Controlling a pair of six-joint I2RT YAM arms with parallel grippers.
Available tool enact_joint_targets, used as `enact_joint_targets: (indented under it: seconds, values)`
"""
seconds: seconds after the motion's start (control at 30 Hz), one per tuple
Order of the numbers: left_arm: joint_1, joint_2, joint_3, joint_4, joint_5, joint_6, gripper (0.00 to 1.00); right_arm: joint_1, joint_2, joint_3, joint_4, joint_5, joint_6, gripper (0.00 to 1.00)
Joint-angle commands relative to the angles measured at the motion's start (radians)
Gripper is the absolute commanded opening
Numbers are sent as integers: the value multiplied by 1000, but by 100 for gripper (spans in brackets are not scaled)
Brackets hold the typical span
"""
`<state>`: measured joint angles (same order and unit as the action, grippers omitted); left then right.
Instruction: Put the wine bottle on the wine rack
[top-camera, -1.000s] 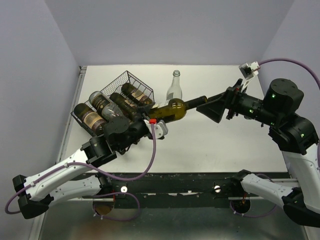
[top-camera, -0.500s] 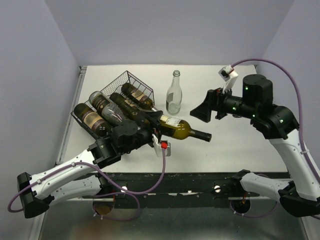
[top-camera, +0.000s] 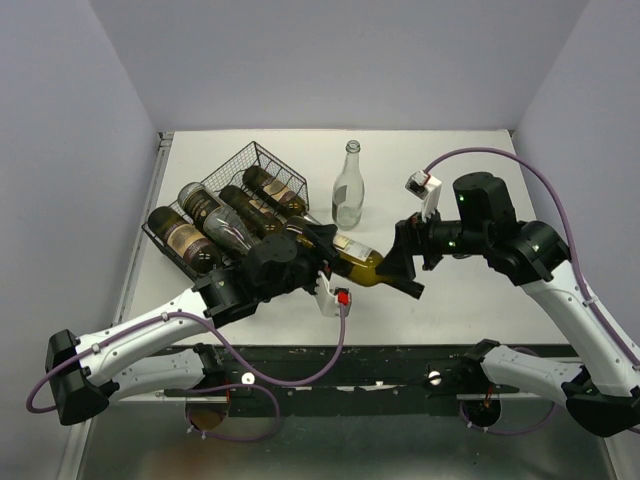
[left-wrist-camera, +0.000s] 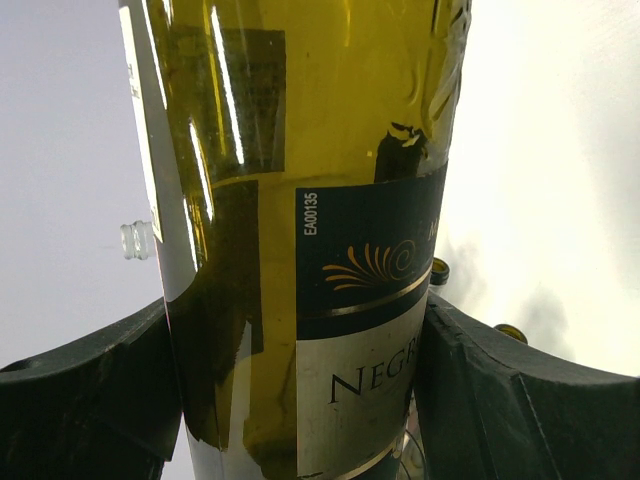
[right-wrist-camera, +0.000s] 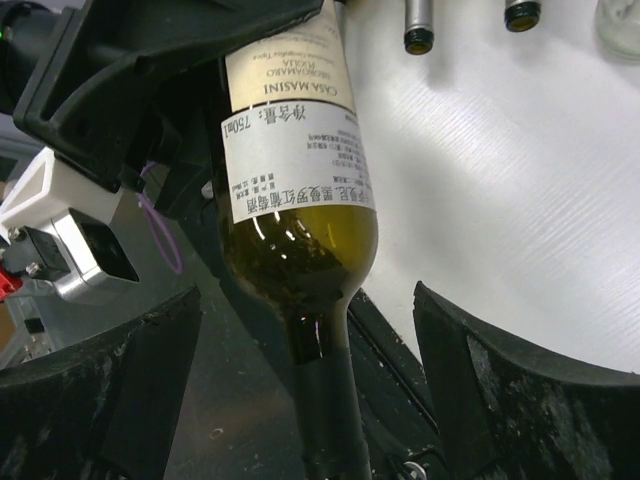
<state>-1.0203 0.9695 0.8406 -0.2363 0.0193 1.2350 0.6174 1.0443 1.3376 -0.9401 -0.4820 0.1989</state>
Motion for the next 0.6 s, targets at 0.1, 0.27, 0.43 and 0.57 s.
enact_joint_targets:
  seconds: [0.1,0.27,0.43,0.57]
  values:
    - [8,-2,92,95,41,46,0,31,-50,-71,-16,-58,-27,93]
    - [11,6,117,111,67,29,0,47,-49,-86,-11,-63,-29,94]
    - [11,38,161,95,97,-9,0,62,-7,-77,1,-58,-9,81]
    - [11,63,161,124,105,-38,0,71,31,-58,-2,-43,-4,72]
